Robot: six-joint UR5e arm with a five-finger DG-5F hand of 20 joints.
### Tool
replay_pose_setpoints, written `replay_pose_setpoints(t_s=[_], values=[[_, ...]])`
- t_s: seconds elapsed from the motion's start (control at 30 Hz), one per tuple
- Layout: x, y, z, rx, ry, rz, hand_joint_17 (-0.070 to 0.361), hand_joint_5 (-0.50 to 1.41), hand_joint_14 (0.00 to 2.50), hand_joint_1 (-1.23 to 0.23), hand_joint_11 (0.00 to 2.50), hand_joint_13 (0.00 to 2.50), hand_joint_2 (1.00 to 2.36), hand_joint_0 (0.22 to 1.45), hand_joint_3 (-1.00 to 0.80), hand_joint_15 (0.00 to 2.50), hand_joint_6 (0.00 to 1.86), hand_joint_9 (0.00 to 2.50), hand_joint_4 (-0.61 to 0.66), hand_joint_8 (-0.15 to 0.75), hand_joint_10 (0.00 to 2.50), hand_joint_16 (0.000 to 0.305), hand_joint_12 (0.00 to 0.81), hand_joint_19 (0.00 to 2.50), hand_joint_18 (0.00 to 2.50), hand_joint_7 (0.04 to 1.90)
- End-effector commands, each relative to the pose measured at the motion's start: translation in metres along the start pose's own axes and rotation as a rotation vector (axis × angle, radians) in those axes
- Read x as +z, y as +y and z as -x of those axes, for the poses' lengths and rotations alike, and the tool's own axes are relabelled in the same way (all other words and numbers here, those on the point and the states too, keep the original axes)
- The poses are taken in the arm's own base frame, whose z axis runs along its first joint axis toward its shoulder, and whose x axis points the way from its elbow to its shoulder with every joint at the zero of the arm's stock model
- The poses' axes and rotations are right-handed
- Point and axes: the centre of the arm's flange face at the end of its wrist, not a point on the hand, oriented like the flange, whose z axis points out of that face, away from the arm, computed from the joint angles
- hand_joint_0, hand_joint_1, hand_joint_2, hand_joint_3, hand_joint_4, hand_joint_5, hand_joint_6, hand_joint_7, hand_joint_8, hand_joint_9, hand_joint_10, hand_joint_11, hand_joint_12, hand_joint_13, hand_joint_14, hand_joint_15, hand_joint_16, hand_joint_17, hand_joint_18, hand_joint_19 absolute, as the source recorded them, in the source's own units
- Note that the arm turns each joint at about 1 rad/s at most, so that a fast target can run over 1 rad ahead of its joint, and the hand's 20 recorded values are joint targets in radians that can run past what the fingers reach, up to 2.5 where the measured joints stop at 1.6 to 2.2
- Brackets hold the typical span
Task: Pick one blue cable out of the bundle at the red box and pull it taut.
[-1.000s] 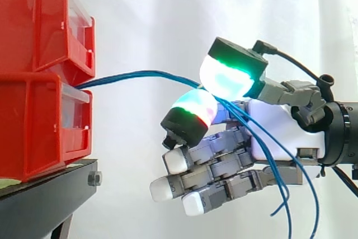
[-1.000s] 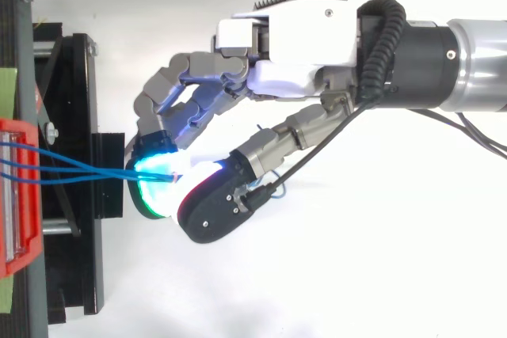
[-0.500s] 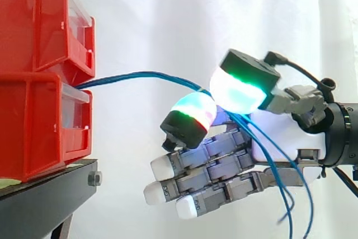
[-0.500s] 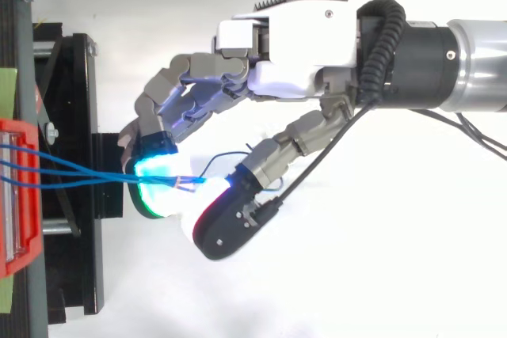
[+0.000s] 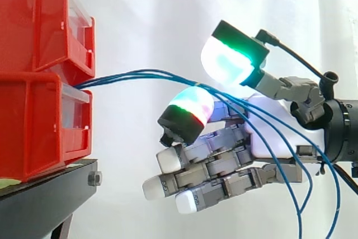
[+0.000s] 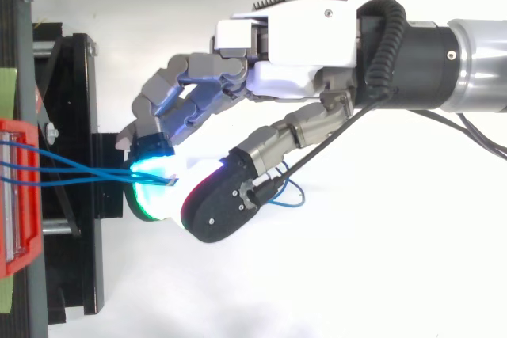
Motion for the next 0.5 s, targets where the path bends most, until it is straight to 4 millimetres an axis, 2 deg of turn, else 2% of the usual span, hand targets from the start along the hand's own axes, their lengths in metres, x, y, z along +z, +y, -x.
replay_pose_setpoints(t_s=[0.0,0.17,0.23,0.47], values=[[0.0008,0.0028,-0.0001,0.000,-0.001,0.002,0.122,-0.15,0.01,-0.66,0.43,0.45,1.00,0.57,-0.45,0.22,0.87,0.75,0.06,0.326,0.01,0.054,0.358,0.32,0.45,1.04],[0.0008,0.0014,0.0000,0.000,-0.001,-0.001,0.120,-0.15,0.01,-0.68,0.50,0.50,1.02,0.58,-0.23,0.26,0.90,0.81,0.07,0.348,0.01,0.054,0.358,0.33,0.48,1.07],[0.0005,0.0023,-0.0012,0.000,0.001,-0.002,0.131,-0.15,0.01,-0.71,0.53,0.52,1.01,0.59,-0.15,0.25,0.90,0.84,0.10,0.375,0.01,0.058,0.382,0.31,0.53,1.06],[0.0004,0.0019,-0.0025,0.000,0.004,-0.006,0.125,-0.16,0.01,-0.81,0.62,0.52,1.02,0.62,-0.15,0.26,0.92,0.84,0.10,0.362,0.01,0.056,0.372,0.30,0.51,1.01]])
